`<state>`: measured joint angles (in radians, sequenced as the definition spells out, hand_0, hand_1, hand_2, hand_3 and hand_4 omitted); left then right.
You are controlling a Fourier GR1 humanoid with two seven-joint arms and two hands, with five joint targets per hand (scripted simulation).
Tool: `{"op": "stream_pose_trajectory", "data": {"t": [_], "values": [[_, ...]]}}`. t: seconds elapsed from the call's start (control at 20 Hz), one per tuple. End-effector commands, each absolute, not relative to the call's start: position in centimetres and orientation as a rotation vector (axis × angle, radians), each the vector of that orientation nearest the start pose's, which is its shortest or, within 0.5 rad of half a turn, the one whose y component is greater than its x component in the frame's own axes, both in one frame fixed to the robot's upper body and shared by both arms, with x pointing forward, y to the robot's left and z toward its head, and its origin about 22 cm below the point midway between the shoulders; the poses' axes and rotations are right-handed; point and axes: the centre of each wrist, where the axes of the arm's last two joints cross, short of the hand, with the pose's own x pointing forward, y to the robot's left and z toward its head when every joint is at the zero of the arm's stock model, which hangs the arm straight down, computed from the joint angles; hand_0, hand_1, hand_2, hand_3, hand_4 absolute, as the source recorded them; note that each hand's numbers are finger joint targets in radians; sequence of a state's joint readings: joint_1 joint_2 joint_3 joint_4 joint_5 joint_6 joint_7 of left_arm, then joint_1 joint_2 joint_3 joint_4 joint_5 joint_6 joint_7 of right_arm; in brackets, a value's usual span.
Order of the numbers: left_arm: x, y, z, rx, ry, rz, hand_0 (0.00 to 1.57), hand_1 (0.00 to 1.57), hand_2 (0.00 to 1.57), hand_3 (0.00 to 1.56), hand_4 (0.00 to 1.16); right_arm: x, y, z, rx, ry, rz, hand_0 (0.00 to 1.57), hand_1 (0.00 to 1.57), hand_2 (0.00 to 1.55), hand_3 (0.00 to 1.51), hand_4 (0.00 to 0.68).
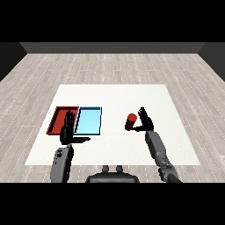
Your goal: Pick the red can and put it in the red box
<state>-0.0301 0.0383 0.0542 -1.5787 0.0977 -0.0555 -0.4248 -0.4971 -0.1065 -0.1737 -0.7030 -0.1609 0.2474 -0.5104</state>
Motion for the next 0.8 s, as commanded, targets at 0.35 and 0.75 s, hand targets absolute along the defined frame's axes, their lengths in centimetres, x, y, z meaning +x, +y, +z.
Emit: {"op": "stream_pose_trajectory", "data": {"t": [0.35,0.75], "values": [[24.8,23.3,2.0,-0.030,-2.050,0.059,0.00,0.00,0.00,0.00,0.00,35.4,-22.8,-7.1,0.314,-1.654,-0.040,0.00,0.00,0.00,0.00,0.000],[24.5,25.2,1.8,-0.046,-2.039,0.050,0.00,0.00,0.00,0.00,0.00,35.7,-20.5,-7.2,0.335,-1.654,-0.012,0.00,0.00,0.00,0.00,0.000]]}}
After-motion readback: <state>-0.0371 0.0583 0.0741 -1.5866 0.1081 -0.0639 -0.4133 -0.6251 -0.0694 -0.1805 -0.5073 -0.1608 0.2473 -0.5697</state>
